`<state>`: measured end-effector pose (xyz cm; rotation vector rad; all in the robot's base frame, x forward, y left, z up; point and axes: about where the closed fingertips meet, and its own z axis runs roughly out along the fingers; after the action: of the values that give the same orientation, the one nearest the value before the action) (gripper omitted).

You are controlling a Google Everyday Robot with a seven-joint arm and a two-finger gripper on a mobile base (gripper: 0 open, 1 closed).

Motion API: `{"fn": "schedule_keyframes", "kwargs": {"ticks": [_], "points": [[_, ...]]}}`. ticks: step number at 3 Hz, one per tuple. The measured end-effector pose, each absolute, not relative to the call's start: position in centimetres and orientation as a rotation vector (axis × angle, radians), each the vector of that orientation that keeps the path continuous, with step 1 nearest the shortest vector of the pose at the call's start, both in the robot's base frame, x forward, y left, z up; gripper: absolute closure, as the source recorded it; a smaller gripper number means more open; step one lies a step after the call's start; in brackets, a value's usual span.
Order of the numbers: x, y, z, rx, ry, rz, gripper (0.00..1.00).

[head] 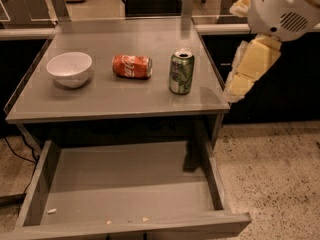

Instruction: Place coke can into top drawer

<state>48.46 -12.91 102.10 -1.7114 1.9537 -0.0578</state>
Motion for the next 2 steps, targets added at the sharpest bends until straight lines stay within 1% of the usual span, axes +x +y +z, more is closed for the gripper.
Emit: {"fn": "schedule_keyframes", "kwargs": {"ticks": [2], "points": [[48.28,-12.96,102.86,-1.691,1.955,-0.086,0.00]]}}
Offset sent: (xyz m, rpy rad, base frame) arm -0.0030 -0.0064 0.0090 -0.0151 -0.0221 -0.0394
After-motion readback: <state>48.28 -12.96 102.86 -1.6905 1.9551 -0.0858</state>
